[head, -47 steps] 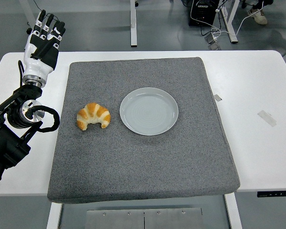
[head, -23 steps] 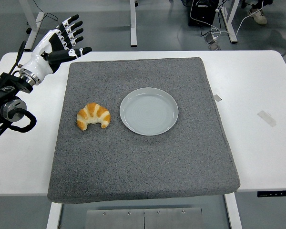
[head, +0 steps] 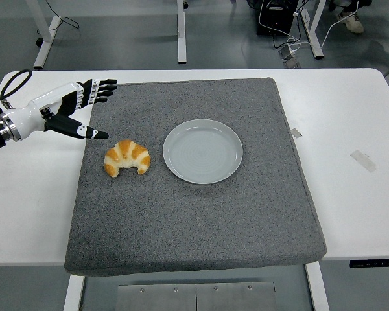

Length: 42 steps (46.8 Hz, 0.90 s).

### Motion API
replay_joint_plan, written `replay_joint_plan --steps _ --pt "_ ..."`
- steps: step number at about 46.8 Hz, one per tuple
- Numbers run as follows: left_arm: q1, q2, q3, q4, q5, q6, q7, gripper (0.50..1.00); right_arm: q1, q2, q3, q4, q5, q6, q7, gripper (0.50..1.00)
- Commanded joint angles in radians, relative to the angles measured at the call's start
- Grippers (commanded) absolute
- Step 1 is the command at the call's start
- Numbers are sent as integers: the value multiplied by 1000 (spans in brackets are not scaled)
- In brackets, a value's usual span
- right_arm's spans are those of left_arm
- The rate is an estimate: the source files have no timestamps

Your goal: Place the bread on the plate

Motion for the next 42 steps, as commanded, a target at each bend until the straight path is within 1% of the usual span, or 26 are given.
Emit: replay_joint_plan --steps 1,5,15,22,29,36,42 --pt "2 17 13 1 43 5 -13 972 0 0 0 0 0 0 0 1000" --pt "2 20 13 1 83 11 -18 972 0 0 0 2 0 0 0 1000" --pt "-4 6 13 1 244 87 -21 961 2 0 -2 2 0 0 0 1000" --pt "-12 -34 14 2 273 121 -21 942 2 0 0 0 0 0 1 1000" --pt "-10 -56 28 2 322 181 -21 937 2 0 0 0 0 0 0 1000" --pt "-13 -98 56 8 375 239 -19 937 2 0 0 0 0 0 0 1000" --pt "-20 -120 65 21 376 252 -16 936 2 0 0 0 0 0 0 1000"
